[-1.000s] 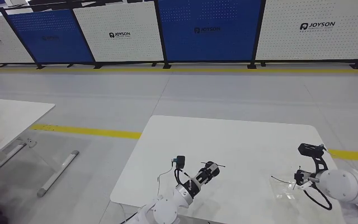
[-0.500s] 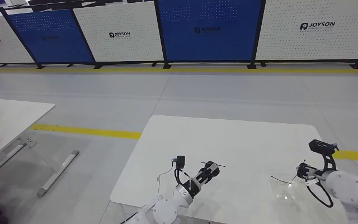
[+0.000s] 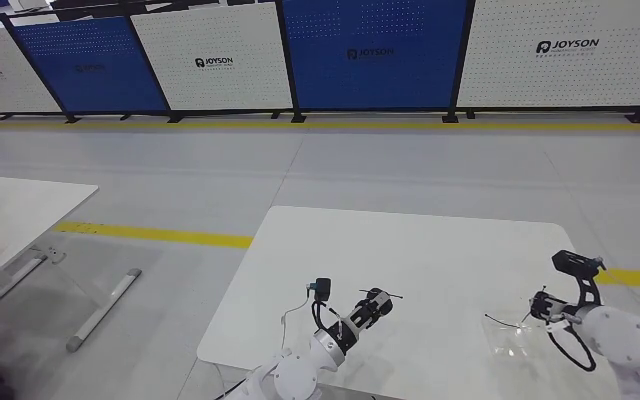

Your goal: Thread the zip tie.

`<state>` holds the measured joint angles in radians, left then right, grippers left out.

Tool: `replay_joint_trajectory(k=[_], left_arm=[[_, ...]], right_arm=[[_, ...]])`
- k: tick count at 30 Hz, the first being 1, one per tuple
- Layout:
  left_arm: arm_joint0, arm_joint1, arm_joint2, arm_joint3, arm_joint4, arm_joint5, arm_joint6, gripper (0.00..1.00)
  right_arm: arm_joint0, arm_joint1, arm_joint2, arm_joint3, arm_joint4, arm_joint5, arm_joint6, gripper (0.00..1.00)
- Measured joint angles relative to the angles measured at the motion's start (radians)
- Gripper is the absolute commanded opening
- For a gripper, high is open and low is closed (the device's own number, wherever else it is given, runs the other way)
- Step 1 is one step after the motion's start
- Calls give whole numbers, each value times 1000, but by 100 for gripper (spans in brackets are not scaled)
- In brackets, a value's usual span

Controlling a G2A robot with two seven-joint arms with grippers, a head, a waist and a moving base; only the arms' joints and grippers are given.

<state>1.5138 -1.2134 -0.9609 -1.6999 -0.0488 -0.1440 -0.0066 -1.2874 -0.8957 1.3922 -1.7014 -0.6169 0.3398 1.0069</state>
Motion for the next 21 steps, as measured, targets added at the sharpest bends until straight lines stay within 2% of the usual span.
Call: replay_joint_trajectory(k=[4, 7, 10, 21], left_arm=[[0, 0, 0, 0, 0, 0, 0, 0], [0, 0, 0, 0, 0, 0, 0, 0], [0, 0, 0, 0, 0, 0, 0, 0], [0, 0, 0, 0, 0, 0, 0, 0]], right_arm=[[-55, -24, 61, -18, 138, 0, -193, 0], [-109, -44, 57, -69, 166, 0, -313, 0], [-118, -51, 38, -73, 174, 0, -318, 0], [-116, -50, 39, -72, 173, 0, -314, 0]])
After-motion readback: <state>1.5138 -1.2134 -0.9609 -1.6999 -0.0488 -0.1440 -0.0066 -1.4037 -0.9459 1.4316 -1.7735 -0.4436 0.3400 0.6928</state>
